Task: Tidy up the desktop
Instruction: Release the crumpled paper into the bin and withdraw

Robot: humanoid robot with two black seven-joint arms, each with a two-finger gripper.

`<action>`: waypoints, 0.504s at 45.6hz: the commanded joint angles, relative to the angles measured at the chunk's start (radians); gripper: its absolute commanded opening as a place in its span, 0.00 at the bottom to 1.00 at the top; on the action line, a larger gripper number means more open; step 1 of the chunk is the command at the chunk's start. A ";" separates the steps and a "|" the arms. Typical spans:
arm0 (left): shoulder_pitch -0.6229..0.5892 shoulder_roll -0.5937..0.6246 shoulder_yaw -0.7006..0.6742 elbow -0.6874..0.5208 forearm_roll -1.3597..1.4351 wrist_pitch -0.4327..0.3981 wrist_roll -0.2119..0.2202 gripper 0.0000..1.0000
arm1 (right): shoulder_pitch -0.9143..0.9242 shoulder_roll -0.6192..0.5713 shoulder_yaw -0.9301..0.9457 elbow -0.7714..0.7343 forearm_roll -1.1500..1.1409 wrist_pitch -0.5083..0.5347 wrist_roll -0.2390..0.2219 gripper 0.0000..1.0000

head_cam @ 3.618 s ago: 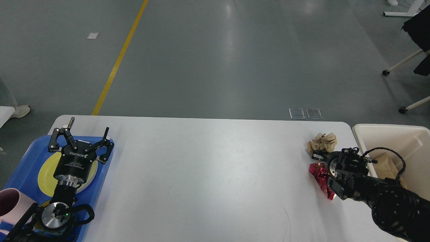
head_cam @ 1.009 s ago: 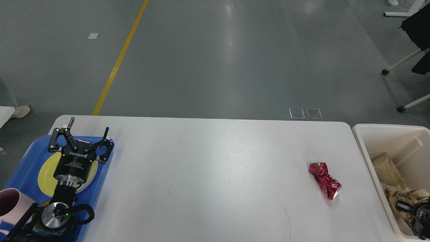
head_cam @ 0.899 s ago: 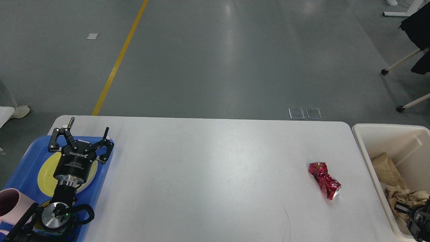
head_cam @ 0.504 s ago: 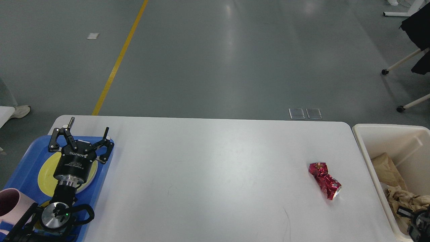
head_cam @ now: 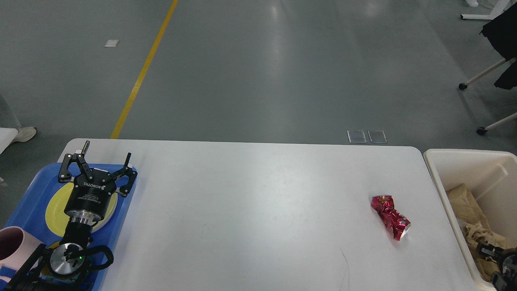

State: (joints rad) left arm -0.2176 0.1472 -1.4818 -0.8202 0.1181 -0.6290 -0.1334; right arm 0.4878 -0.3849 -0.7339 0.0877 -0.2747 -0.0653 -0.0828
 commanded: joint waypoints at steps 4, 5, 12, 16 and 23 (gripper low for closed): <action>0.001 0.000 0.000 0.001 -0.002 0.000 0.000 0.97 | 0.000 0.001 -0.001 0.000 0.000 -0.008 0.000 1.00; 0.000 0.000 0.000 0.001 -0.002 0.000 0.000 0.97 | 0.002 0.000 -0.001 0.000 0.000 -0.010 0.000 1.00; 0.001 0.000 0.000 0.001 0.000 0.000 0.000 0.97 | 0.020 -0.017 0.002 0.013 0.000 -0.008 0.000 1.00; 0.000 0.000 0.000 0.000 -0.002 0.000 0.000 0.97 | 0.075 -0.057 -0.001 0.056 -0.003 0.004 -0.005 1.00; 0.000 0.000 0.000 0.000 -0.002 0.000 -0.002 0.97 | 0.259 -0.241 -0.030 0.326 -0.047 0.048 -0.047 1.00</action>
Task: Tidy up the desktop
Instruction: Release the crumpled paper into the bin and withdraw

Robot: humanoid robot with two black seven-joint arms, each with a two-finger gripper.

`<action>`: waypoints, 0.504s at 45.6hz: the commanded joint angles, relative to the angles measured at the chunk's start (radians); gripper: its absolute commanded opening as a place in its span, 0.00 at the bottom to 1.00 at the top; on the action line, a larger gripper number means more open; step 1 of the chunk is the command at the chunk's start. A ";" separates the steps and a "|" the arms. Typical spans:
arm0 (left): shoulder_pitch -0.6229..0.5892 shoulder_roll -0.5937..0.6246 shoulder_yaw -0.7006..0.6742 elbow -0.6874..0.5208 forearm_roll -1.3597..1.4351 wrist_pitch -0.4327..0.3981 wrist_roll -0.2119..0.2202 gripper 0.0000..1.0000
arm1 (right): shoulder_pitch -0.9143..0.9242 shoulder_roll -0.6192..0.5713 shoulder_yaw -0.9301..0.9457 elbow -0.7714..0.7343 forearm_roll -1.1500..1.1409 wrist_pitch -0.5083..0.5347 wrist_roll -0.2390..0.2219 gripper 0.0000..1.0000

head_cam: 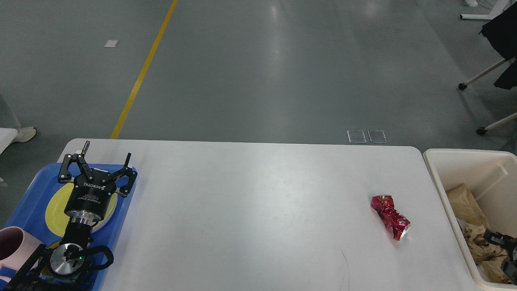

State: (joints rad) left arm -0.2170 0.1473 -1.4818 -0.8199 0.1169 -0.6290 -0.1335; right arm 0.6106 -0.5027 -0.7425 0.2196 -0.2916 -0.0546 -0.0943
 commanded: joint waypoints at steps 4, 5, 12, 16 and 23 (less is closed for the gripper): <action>-0.001 0.000 0.000 -0.001 0.001 0.000 0.000 0.97 | 0.325 -0.206 -0.093 0.375 -0.093 0.065 -0.093 1.00; -0.001 0.000 0.000 -0.001 0.001 0.000 0.000 0.97 | 0.380 -0.221 -0.121 0.418 -0.107 0.071 -0.104 1.00; 0.001 0.000 0.000 0.001 0.000 0.000 0.000 0.97 | 0.861 -0.231 -0.444 0.771 -0.130 0.191 -0.154 1.00; -0.001 0.000 0.000 0.001 0.001 0.000 0.000 0.97 | 1.055 -0.146 -0.572 0.889 -0.126 0.269 -0.180 1.00; -0.001 0.000 0.000 0.001 0.000 0.000 0.000 0.97 | 1.326 0.042 -0.653 1.003 -0.123 0.546 -0.182 1.00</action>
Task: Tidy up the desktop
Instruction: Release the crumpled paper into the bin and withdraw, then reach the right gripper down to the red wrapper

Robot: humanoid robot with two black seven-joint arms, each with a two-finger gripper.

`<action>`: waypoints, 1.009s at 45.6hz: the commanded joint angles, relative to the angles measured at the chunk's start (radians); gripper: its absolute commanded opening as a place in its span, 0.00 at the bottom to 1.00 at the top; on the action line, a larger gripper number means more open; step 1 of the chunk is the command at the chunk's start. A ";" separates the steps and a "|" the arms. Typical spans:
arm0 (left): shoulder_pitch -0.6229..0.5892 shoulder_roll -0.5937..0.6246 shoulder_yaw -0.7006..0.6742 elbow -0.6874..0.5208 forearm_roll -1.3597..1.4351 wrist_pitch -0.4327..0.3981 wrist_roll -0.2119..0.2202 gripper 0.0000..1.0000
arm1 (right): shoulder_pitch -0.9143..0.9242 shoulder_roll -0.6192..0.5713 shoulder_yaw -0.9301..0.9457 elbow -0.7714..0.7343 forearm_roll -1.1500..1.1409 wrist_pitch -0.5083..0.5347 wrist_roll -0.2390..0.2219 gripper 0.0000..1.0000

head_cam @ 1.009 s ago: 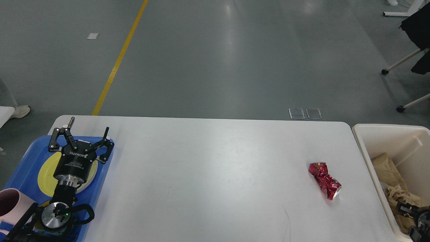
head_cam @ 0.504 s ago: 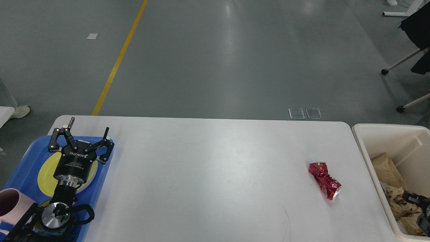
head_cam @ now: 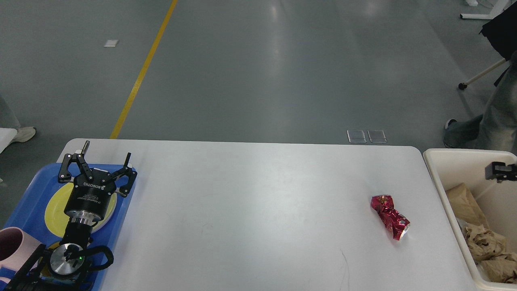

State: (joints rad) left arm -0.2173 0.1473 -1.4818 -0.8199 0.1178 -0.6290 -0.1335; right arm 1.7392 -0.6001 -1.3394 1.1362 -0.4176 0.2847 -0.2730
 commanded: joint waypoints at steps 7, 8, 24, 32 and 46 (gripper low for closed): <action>0.001 0.000 0.000 -0.001 -0.001 0.000 0.000 0.97 | 0.388 0.227 0.005 0.216 0.019 0.392 0.005 1.00; 0.001 0.000 0.000 -0.001 0.000 0.002 0.000 0.97 | 0.410 0.230 0.008 0.244 0.023 0.396 0.005 1.00; -0.001 0.000 0.000 0.001 -0.001 0.003 -0.001 0.97 | 0.646 0.289 0.003 0.502 0.129 0.383 0.193 1.00; 0.000 0.000 0.000 0.001 0.000 0.002 0.000 0.97 | 0.629 0.290 -0.009 0.493 0.112 0.355 0.238 1.00; 0.000 0.000 0.000 0.001 -0.001 -0.001 0.000 0.97 | 0.301 0.290 0.060 0.403 0.048 0.032 0.235 1.00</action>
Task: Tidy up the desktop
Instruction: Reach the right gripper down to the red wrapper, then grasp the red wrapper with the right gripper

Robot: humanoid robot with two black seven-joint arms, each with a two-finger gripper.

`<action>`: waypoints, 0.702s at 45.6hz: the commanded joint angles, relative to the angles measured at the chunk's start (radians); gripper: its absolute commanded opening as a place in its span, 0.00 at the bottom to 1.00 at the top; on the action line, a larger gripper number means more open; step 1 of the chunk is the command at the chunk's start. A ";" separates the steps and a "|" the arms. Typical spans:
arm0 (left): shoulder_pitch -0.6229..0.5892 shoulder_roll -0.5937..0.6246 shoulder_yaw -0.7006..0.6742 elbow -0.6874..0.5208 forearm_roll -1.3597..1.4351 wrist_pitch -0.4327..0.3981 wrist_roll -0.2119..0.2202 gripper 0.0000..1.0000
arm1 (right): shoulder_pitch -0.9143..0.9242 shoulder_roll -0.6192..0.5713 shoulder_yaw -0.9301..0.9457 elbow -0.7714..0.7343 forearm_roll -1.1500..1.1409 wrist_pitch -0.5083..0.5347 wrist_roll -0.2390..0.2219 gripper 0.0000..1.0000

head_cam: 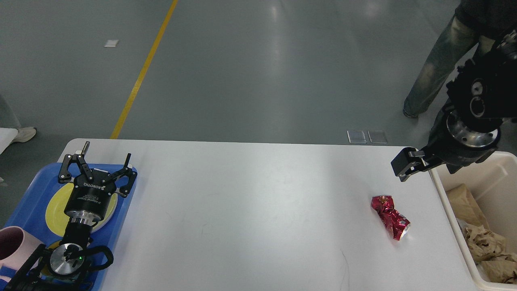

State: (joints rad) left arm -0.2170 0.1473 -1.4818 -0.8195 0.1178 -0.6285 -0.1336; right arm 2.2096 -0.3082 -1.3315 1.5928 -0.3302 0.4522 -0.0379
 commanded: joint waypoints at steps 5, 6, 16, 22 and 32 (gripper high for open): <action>0.001 0.000 0.000 -0.001 0.000 -0.002 0.000 0.97 | -0.353 0.001 0.086 -0.164 -0.137 -0.230 0.004 1.00; -0.001 0.002 0.000 -0.001 -0.001 -0.002 0.000 0.97 | -0.388 0.001 0.090 -0.187 -0.160 -0.239 0.012 0.99; 0.001 0.000 0.000 0.000 0.000 -0.005 -0.001 0.97 | -0.781 0.008 0.170 -0.523 -0.277 -0.248 0.047 0.99; 0.001 0.000 0.000 0.000 0.000 -0.005 0.000 0.97 | -0.927 0.054 0.198 -0.707 -0.271 -0.250 0.049 1.00; -0.001 0.000 0.000 -0.001 0.000 -0.005 0.000 0.97 | -1.004 0.061 0.230 -0.806 -0.268 -0.259 0.047 1.00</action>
State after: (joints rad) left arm -0.2168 0.1473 -1.4818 -0.8202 0.1182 -0.6337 -0.1335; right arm 1.2283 -0.2491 -1.1122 0.8219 -0.5998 0.2002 0.0110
